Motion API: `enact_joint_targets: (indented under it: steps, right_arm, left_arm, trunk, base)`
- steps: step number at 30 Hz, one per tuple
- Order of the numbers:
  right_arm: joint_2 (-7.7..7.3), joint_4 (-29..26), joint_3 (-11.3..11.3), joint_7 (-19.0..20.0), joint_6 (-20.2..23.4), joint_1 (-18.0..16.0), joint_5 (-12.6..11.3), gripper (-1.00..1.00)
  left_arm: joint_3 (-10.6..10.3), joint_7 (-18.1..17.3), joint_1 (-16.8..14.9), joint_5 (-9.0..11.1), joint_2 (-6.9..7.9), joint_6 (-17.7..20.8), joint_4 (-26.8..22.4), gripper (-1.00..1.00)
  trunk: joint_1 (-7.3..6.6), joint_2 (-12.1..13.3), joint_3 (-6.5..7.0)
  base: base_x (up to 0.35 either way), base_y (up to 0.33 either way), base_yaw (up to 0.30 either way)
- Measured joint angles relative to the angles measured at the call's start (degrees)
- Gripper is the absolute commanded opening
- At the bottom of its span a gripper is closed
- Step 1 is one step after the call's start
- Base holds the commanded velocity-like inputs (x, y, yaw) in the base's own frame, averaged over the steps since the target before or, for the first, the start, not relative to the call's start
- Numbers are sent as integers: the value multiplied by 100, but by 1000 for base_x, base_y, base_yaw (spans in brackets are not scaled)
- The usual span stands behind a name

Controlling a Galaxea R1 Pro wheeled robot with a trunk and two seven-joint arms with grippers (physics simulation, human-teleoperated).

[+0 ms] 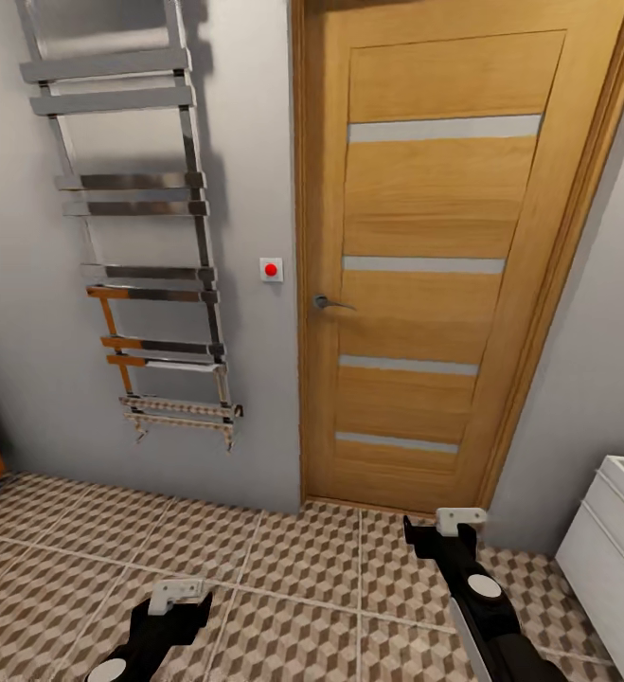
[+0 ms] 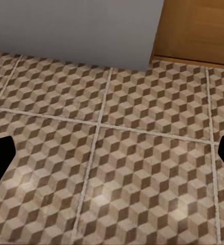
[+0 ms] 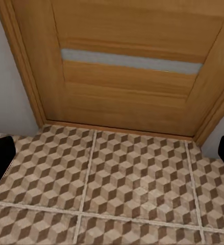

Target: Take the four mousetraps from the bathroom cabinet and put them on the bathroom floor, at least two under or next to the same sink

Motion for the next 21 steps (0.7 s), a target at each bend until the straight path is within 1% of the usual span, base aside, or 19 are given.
enact_joint_targets:
  steps: [21]
  right_arm:
    - [4, -2, 1, 0, -18, 0, 1, 100]
  left_arm:
    - [-13, -5, 0, 7, 0, -7, 91, 100]
  trunk:
    - [0, 0, 0]
  base:
    - [0, 0, 259]
